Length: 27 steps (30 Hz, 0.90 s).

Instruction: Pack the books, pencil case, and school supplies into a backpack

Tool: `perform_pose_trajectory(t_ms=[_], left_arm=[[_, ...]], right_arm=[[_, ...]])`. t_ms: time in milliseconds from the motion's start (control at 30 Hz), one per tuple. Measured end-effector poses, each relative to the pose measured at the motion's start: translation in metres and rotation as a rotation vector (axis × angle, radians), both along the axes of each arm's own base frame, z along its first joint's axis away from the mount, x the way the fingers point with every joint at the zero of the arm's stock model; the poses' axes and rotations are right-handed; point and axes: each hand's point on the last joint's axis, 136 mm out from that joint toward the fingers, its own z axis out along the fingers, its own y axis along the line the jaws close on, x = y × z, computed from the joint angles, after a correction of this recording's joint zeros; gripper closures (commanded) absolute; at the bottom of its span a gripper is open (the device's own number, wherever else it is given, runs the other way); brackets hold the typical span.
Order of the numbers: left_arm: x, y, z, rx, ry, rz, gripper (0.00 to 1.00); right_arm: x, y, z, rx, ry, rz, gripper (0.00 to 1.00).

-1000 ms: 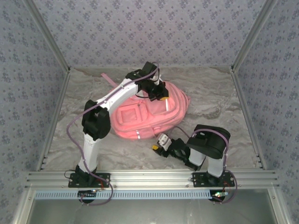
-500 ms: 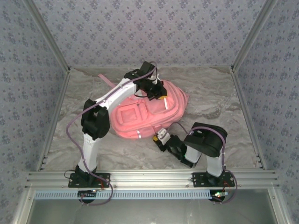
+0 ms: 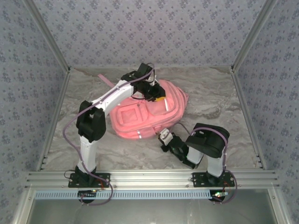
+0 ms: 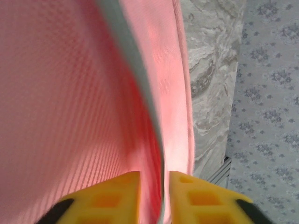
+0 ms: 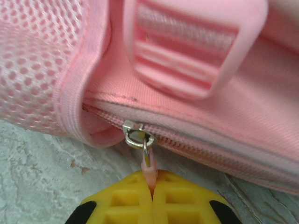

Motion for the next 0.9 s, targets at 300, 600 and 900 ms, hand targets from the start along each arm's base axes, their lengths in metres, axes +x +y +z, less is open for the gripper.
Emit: perform_pose_trajectory(t_ms=[300,600,900], left_arm=[[-0.025,0.043,0.018,0.044,-0.048,0.056,0.59],[-0.056,0.069,0.03,0.042,-0.082,0.075,0.57],[-0.06,0.073,0.018,0.058,-0.063,0.077,0.57]], right_arm=[[-0.01,-0.004,0.0,-0.017,0.0,0.021,1.0],[-0.007,0.0,-0.003,-0.02,0.001,0.019,0.99],[-0.001,0.003,-0.001,-0.005,-0.005,-0.003,0.83]])
